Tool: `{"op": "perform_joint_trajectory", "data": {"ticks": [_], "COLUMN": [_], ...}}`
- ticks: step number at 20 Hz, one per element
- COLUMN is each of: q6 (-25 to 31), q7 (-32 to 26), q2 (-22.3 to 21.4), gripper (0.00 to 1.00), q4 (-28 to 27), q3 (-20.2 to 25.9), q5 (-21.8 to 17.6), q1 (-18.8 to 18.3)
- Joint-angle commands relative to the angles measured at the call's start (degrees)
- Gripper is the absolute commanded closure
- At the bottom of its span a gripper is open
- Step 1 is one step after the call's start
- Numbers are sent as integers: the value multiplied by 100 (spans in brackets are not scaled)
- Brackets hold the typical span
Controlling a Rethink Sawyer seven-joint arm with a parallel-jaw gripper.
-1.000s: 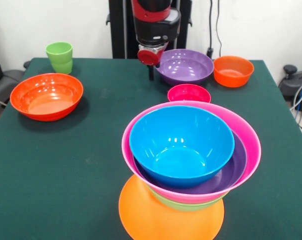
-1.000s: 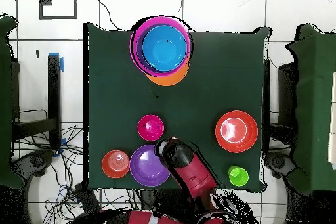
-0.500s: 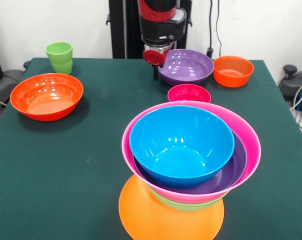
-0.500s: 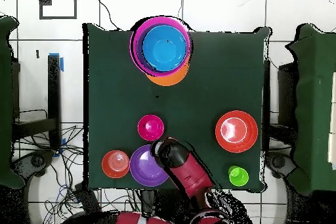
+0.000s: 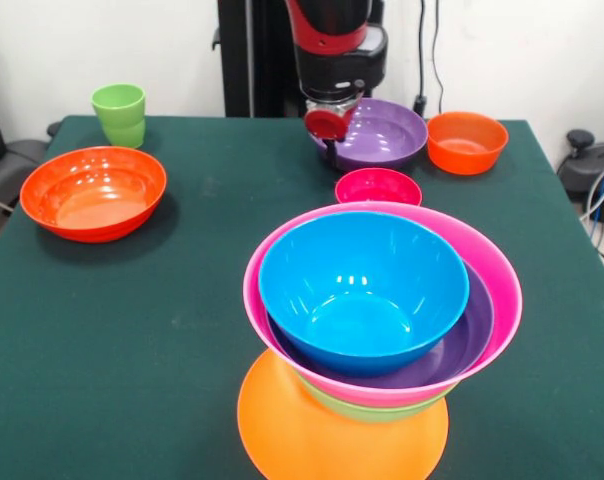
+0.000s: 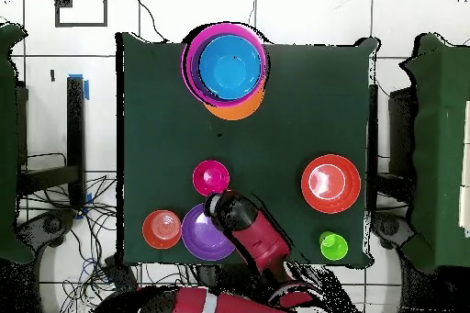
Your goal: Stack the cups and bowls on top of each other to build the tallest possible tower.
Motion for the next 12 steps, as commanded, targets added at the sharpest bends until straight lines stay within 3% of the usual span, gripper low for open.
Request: {"op": "perform_joint_trajectory", "data": {"ticks": [1,6,7,12], "q6": [-540,-637,-654,-575], "q7": [1352,1169,1083,936], "q2": [467,675,690,679], "gripper": [0,0,100,100], "q4": [153,-20,-76,-245], "q3": [948,804,690,364], "q5": [327,179,123,95], "q1": [-145,-65,16,287]}}
